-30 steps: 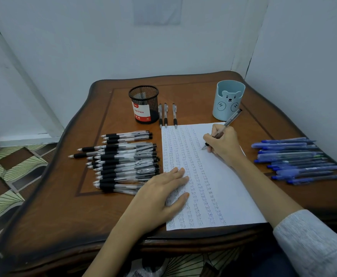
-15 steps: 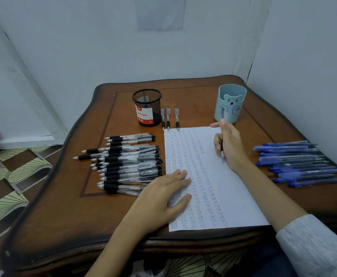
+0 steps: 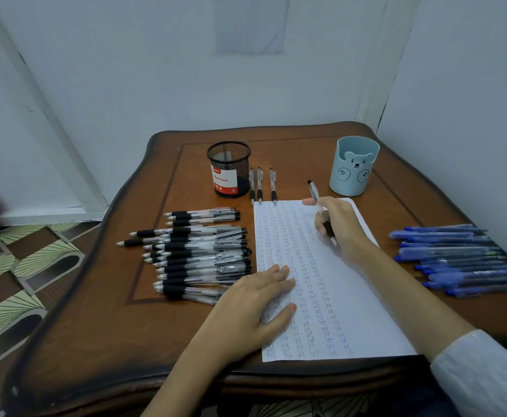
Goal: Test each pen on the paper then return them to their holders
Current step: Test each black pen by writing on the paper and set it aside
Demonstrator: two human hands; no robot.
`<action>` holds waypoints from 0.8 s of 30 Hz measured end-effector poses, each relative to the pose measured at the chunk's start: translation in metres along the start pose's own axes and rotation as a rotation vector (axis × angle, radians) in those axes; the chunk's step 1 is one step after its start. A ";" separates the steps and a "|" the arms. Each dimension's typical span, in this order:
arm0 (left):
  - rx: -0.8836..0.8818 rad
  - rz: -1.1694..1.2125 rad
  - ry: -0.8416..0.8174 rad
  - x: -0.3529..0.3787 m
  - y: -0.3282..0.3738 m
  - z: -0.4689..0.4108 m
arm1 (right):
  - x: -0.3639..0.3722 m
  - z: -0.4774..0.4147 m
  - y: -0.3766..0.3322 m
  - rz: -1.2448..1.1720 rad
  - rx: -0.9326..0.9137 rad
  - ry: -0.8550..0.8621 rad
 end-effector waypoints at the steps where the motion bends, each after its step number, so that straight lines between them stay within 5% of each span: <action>1: 0.003 0.002 -0.001 0.000 0.000 0.000 | 0.006 -0.003 0.002 0.009 0.062 -0.028; 6: 0.021 0.017 0.016 -0.001 0.000 -0.001 | 0.038 -0.025 -0.015 0.154 0.037 -0.145; 15: 0.048 0.042 0.054 -0.001 -0.002 -0.001 | 0.062 -0.085 -0.036 0.354 -0.128 0.120; 24: 0.051 0.041 0.092 -0.001 -0.003 -0.002 | 0.081 -0.095 -0.043 0.438 -0.247 0.130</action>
Point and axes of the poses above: each hand's wrist, its own z-axis away from the middle knuckle, its own x-axis out of the palm, y = z × x, the point moved 10 cm from there along -z, towards the middle knuckle, and after that the axes turned 6 degrees about y, right-handed, at the moved point
